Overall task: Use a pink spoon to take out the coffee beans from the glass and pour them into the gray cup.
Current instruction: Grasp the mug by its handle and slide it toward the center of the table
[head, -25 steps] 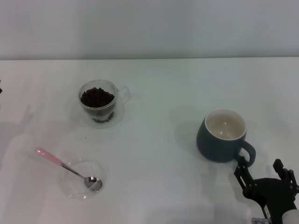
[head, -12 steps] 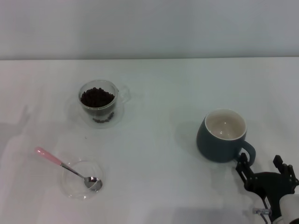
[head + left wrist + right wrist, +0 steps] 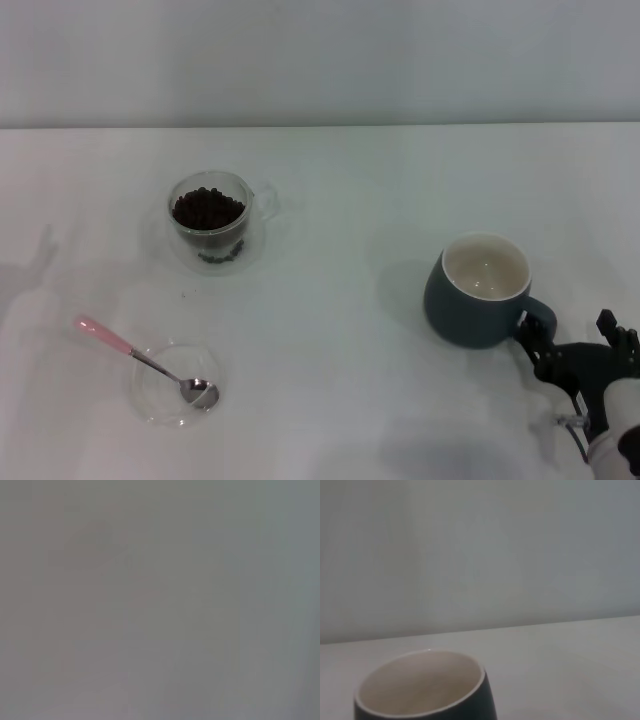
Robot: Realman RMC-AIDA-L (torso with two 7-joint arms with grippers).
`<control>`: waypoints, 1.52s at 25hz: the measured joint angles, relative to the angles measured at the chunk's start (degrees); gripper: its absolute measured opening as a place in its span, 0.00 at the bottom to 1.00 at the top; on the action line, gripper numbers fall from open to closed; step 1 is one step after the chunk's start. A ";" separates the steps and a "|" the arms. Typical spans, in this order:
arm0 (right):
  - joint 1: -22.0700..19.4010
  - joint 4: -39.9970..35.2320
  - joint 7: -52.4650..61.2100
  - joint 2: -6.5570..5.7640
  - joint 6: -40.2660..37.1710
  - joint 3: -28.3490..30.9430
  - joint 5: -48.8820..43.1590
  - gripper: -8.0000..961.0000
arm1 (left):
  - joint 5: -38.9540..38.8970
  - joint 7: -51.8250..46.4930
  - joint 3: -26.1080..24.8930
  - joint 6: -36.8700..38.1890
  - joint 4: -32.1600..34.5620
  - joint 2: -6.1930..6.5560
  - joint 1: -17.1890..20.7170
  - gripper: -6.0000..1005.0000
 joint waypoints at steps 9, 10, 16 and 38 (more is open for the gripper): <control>1.38 -1.22 0.07 -0.15 2.01 2.64 -0.56 0.90 | -1.39 0.00 0.01 0.00 0.29 0.18 0.19 0.88; 1.63 -1.28 0.08 -0.19 2.01 2.66 -0.60 0.90 | -1.41 0.00 0.01 0.00 0.53 0.18 0.25 0.88; 2.95 -1.76 0.09 -0.27 2.24 2.73 -0.63 0.74 | -1.87 0.00 0.01 -0.01 1.06 0.12 0.48 0.88; 5.08 -2.80 -0.42 -0.52 4.42 3.79 -0.67 0.18 | -2.84 -0.24 0.00 -1.02 1.16 -0.07 1.23 0.88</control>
